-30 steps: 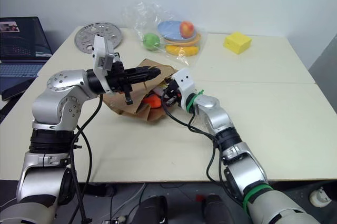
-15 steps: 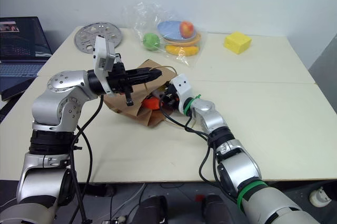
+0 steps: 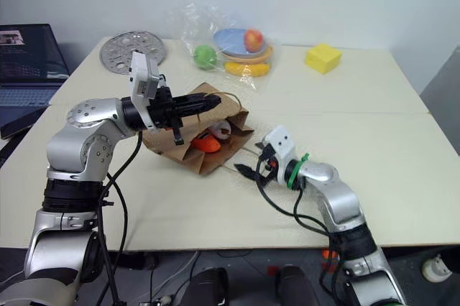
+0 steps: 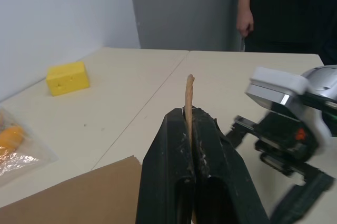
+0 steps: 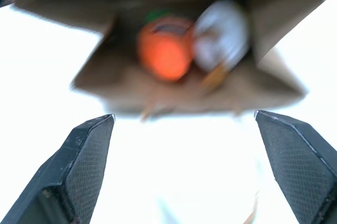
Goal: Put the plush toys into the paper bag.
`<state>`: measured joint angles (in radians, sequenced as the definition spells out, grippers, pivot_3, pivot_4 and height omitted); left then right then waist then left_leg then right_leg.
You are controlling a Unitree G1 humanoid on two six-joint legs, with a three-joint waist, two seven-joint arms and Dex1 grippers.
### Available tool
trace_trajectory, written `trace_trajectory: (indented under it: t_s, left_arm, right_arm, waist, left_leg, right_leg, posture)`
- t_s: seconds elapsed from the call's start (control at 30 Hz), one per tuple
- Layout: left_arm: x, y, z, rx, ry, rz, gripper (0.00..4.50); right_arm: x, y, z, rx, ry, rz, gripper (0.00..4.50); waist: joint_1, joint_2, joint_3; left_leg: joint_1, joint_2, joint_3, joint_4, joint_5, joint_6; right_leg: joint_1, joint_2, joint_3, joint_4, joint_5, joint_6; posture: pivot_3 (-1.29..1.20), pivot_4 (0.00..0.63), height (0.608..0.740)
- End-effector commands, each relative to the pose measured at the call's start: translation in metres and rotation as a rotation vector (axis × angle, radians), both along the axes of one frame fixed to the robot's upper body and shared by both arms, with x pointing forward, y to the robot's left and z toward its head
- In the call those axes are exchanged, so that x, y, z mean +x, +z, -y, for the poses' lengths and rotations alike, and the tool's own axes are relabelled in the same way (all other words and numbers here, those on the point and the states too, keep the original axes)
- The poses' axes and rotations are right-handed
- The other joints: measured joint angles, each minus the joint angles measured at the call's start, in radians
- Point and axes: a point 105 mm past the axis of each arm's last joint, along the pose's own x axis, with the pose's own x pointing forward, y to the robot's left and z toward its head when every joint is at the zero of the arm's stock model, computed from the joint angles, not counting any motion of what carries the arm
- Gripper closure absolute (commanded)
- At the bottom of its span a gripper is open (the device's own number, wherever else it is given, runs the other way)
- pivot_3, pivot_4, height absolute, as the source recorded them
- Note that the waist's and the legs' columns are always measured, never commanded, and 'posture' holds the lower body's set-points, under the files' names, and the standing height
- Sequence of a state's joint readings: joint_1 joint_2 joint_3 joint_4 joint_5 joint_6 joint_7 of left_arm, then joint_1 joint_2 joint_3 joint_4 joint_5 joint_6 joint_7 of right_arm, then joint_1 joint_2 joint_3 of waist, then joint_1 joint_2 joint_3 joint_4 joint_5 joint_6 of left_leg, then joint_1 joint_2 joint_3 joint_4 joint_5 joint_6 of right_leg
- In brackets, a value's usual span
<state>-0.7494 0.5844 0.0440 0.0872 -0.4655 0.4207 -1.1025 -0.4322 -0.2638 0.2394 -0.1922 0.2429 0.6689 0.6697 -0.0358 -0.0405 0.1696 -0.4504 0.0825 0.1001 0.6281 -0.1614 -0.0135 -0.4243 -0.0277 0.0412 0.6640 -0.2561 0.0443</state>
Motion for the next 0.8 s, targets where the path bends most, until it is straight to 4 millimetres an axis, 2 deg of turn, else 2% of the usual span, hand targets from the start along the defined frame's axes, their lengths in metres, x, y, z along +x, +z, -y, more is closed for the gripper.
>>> trace_trajectory:
  t_s: [0.03,0.13,0.23,0.3,0.47,0.63,0.7,0.8]
  left_arm:
    - [-0.003,0.01,0.003,-0.005,-0.011,0.05,4.5]
    - [-0.002,0.011,0.003,-0.005,-0.014,0.051,4.5]
    - [-0.003,0.011,0.003,-0.003,-0.014,0.051,4.5]
    - [-0.003,0.011,0.002,-0.001,-0.014,0.051,4.5]
    - [-0.004,0.012,0.001,-0.001,-0.012,0.053,4.5]
    - [-0.004,0.012,0.001,-0.001,-0.005,0.058,4.5]
    - [-0.003,0.012,0.001,-0.001,-0.004,0.06,4.5]
    - [-0.001,0.016,0.001,-0.021,0.004,0.074,4.5]
  right_arm:
    - [-0.01,-0.002,-0.008,-0.032,0.038,0.02,0.05]
    - [-0.004,-0.02,-0.009,-0.129,0.024,0.023,0.05]
    - [0.0,-0.028,-0.007,-0.18,0.01,0.028,0.05]
    - [0.003,-0.032,-0.004,-0.207,0.001,0.029,0.63]
    - [0.006,-0.035,0.001,-0.22,-0.022,0.032,2.5]
    - [0.006,-0.026,0.003,-0.184,-0.035,0.048,4.36]
    - [0.007,-0.018,0.006,-0.161,-0.047,0.066,4.48]
    - [0.003,0.016,0.013,-0.067,-0.063,0.128,4.48]
  waist:
    - [0.0,0.0,0.0]
    - [0.004,0.0,0.0]
    - [0.004,0.0,0.0]
    - [0.005,0.0,0.0]
    - [0.006,0.0,0.0]
    - [0.006,0.0,0.0]
    - [0.006,0.0,0.0]
    - [0.008,0.0,0.0]
  left_leg:
    - [0.0,0.0,-0.001,0.0,0.0,0.0]
    - [0.0,-0.001,-0.002,0.001,0.0,0.0]
    - [0.0,-0.001,-0.001,0.002,0.0,0.0]
    - [-0.001,-0.002,-0.001,0.002,0.0,0.0]
    - [-0.001,-0.001,-0.002,0.001,0.0,0.0]
    - [-0.001,-0.001,-0.003,0.001,0.0,0.0]
    - [-0.001,-0.001,-0.003,0.001,0.0,0.0]
    - [-0.001,-0.001,-0.003,0.001,0.0,0.0]
  right_leg:
    - [0.0,0.0,0.0,0.0,0.0,0.0]
    - [0.0,0.0,0.0,0.0,-0.001,-0.003]
    - [0.001,0.0,0.001,-0.001,-0.001,-0.004]
    - [0.001,0.0,0.001,-0.001,-0.001,-0.004]
    - [0.001,0.001,0.0,-0.001,0.0,0.0]
    - [0.001,0.002,0.0,-0.001,0.0,0.0]
    - [0.001,0.002,0.0,-0.001,0.0,0.0]
    - [0.001,0.002,0.001,-0.001,0.0,0.0]
  posture:
    - [0.0,0.15,0.74]
    - [0.0,0.15,0.74]
    - [0.0,0.15,0.74]
    - [0.0,0.15,0.74]
    - [0.0,0.15,0.74]
    - [0.0,0.15,0.74]
    - [0.0,0.15,0.74]
    - [0.0,0.15,0.74]
